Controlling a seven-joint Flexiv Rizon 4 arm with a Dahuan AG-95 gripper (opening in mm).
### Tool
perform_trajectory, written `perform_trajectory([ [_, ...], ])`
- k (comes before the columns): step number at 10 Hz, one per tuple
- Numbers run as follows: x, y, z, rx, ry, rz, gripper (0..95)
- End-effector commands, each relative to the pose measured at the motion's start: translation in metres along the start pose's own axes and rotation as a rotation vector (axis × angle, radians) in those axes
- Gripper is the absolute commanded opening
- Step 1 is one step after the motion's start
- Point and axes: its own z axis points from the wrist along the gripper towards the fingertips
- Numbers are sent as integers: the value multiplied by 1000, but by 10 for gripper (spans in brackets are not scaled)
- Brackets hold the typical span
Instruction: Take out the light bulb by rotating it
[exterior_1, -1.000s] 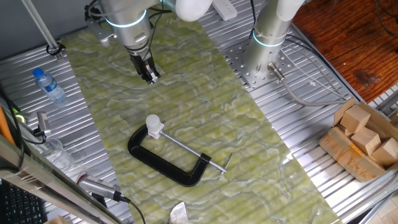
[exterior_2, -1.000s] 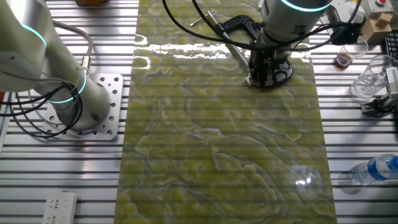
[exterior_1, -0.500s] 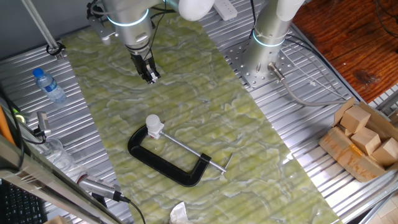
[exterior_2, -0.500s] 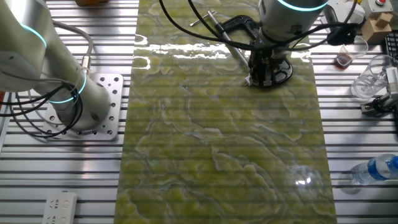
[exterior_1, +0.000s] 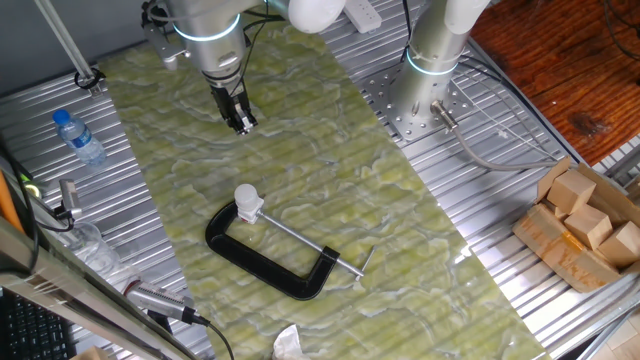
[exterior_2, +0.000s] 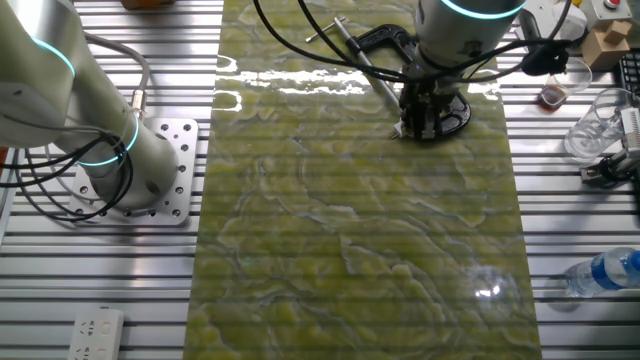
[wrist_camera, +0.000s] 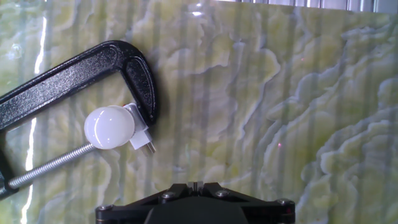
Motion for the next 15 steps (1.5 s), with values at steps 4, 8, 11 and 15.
perform_trajectory([
  [4,0,0,0,-27,13,-82,0],
  [8,0,0,0,-28,10,-148,0],
  [11,0,0,0,-29,13,-134,0],
  [15,-7,31,-5,-21,30,-132,0],
])
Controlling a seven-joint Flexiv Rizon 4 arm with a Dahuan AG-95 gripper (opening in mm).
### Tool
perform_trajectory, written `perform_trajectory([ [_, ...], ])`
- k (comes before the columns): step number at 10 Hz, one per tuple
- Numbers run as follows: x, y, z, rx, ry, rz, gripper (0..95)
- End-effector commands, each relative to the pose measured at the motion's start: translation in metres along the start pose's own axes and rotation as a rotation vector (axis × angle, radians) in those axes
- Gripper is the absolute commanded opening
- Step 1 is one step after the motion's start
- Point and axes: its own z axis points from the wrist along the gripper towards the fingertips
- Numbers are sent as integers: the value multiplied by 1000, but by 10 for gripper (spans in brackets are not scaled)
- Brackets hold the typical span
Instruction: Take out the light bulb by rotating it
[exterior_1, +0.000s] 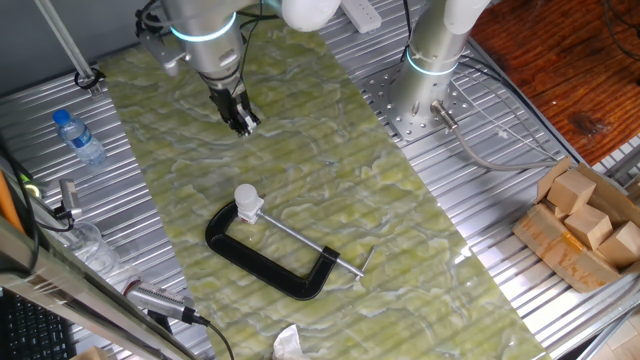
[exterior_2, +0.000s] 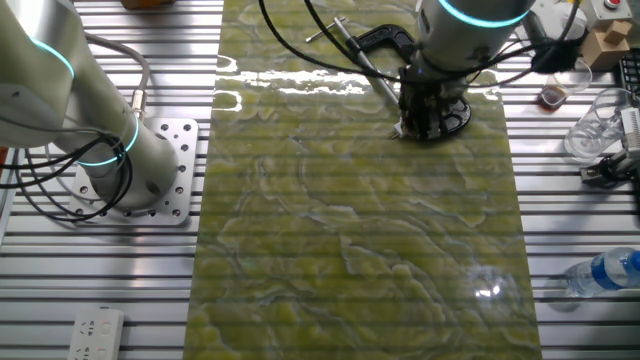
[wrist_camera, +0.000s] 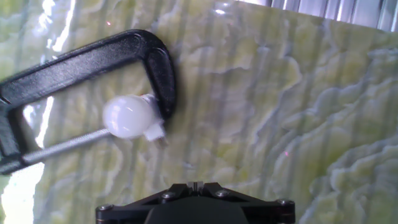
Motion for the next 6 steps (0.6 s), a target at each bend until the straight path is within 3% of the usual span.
perform_trajectory([
  [1,-8,17,1,5,-2,-13,0],
  [6,-34,41,3,16,13,-53,0],
])
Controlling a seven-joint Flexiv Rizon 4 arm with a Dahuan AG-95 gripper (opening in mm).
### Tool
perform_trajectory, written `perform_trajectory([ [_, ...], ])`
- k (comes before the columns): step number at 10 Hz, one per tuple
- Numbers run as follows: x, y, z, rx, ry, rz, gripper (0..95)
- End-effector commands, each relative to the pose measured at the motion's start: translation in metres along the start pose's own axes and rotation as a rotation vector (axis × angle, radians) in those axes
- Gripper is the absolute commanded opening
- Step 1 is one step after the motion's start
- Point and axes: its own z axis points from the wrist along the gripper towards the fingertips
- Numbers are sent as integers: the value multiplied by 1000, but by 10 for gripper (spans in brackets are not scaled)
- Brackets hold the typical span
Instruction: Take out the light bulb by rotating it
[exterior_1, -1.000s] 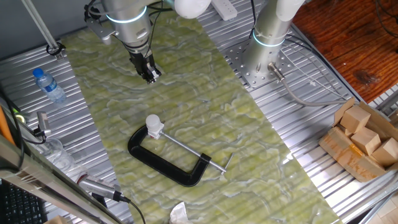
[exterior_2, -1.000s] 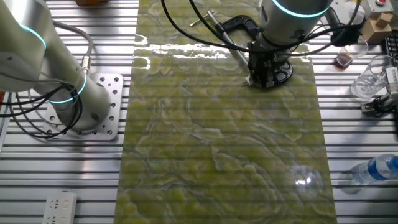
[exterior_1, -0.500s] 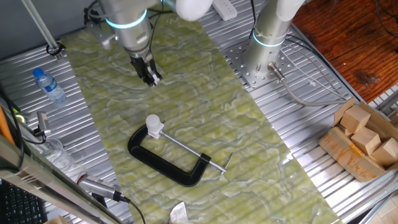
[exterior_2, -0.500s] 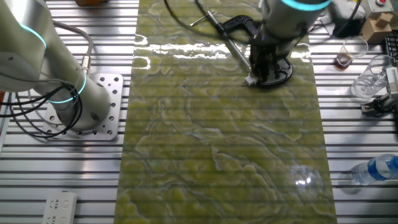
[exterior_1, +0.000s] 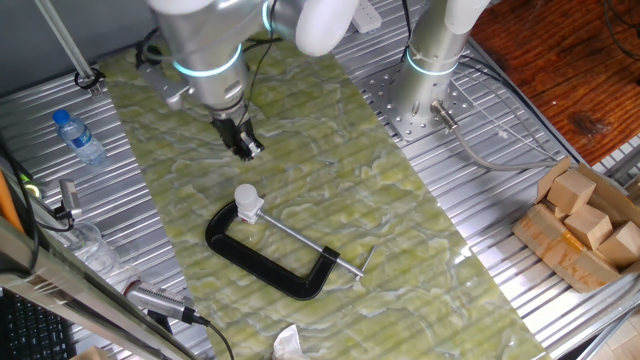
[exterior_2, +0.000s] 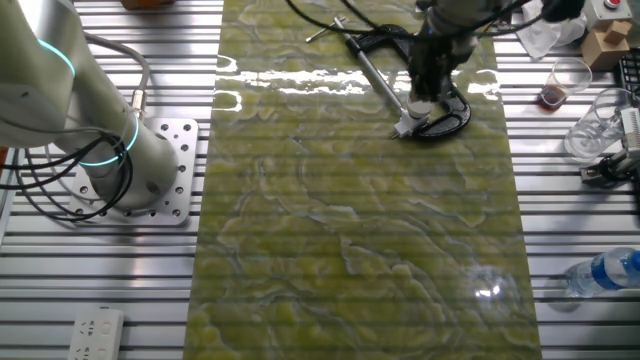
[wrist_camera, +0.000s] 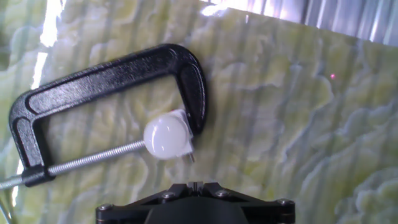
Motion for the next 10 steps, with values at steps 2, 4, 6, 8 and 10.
perform_trajectory([
  [2,-13,9,2,-8,0,-43,0],
  [4,-20,15,10,-9,-10,-67,0],
  [6,-24,16,13,-5,-21,-92,380],
  [8,-28,17,16,-9,-26,-110,570],
  [10,-31,21,20,-9,-26,-108,570],
])
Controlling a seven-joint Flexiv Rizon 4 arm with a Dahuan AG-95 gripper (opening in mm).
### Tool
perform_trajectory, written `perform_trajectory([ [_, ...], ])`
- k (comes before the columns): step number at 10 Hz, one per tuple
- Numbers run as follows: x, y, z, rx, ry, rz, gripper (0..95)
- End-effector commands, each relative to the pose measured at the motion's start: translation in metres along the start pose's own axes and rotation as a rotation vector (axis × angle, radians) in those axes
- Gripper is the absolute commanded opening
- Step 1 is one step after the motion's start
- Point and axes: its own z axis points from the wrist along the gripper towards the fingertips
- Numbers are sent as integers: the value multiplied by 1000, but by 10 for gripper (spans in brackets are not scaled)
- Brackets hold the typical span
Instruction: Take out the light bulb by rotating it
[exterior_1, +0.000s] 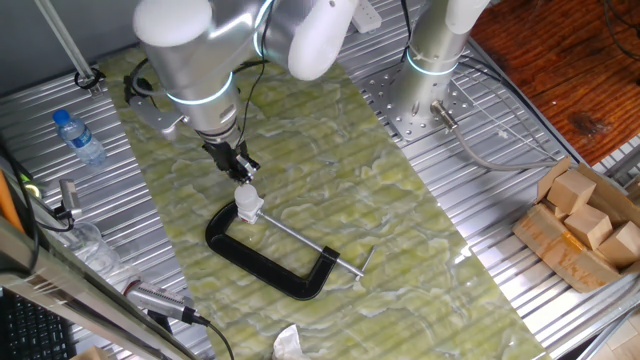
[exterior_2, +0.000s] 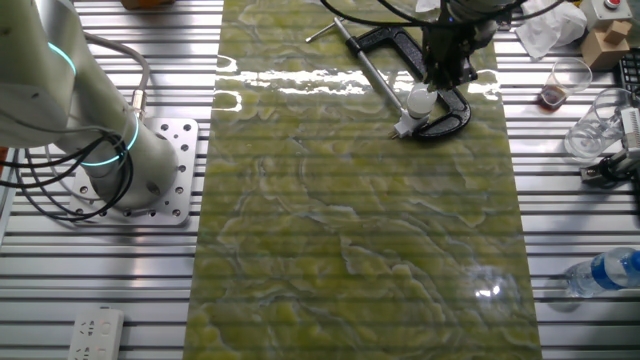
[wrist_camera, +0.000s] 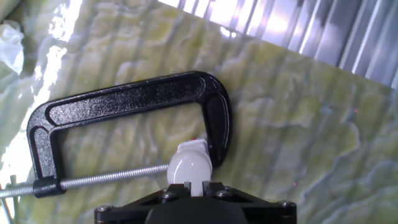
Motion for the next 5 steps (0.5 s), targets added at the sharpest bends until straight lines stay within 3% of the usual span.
perform_trajectory([
  [1,-2,2,3,4,-1,6,760],
  [5,-6,2,14,13,-3,38,760],
])
